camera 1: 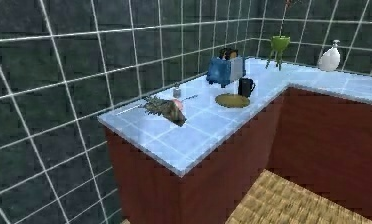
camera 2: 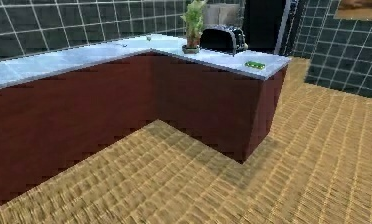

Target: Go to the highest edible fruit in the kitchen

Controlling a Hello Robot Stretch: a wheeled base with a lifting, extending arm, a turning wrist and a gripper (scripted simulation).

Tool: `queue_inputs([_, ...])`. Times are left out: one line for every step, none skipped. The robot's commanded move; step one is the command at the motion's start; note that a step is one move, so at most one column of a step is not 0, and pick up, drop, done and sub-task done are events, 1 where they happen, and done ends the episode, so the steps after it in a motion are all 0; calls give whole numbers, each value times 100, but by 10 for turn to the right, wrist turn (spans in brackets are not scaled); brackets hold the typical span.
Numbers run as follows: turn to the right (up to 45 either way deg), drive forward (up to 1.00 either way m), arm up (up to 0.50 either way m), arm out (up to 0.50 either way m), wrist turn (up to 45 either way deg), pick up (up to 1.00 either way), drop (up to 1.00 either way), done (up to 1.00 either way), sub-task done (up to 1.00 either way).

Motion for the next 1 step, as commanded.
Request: queue_inputs([-30,0,0,0,0,0,0,0,0])
